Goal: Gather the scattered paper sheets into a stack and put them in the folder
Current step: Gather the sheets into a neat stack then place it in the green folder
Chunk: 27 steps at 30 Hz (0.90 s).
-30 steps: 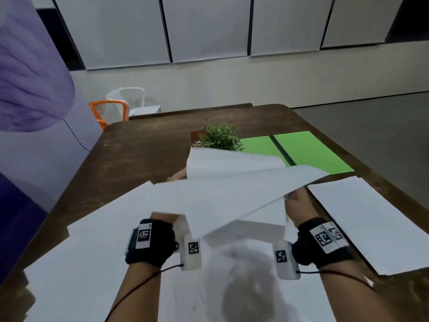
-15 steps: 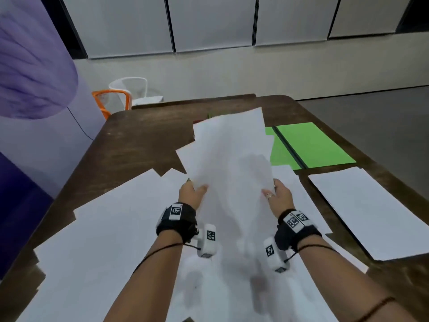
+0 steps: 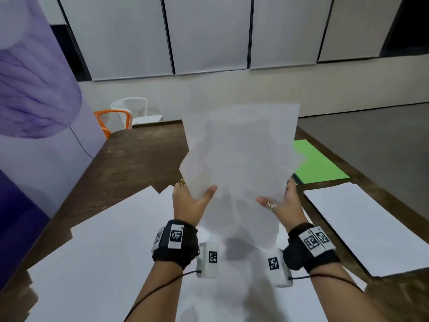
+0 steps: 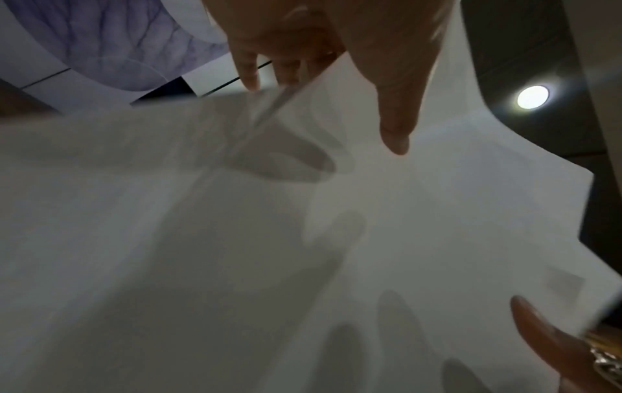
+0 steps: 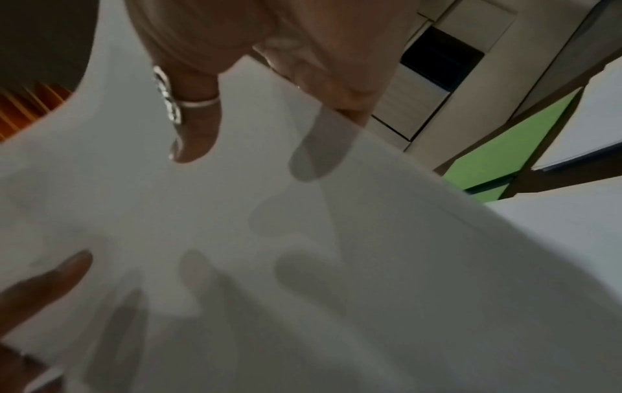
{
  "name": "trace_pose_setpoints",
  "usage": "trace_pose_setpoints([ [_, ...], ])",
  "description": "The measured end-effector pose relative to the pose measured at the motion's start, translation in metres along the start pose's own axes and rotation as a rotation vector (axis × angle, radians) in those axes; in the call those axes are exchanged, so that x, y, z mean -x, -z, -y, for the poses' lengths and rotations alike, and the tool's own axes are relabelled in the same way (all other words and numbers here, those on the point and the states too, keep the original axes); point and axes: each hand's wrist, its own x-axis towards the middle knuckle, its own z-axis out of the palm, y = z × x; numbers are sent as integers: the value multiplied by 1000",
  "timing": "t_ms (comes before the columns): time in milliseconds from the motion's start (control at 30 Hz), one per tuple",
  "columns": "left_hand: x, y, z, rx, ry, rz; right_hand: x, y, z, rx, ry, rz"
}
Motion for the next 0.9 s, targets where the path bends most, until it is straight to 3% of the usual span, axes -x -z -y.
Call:
trace_pose_setpoints([
  [167, -10, -11, -11, -16, -46, 34, -7, -1, 3, -38, -7, -79],
  [367, -13, -22, -1, 145, 28, 51, -13, 4, -2, -57, -11, -67],
  [500, -2, -34, 6, 12, 48, 83, -6, 4, -9, 70, -26, -65],
  [700, -6, -44, -7, -39, -147, -23, -5, 7, 19, 13, 145, -154],
  [800, 9, -44, -3, 85, -70, -14, 3, 11, 17, 30, 170, -168],
  [900, 26, -51, 11, 104, 28, -6, 10, 10, -2, -5, 84, -134],
])
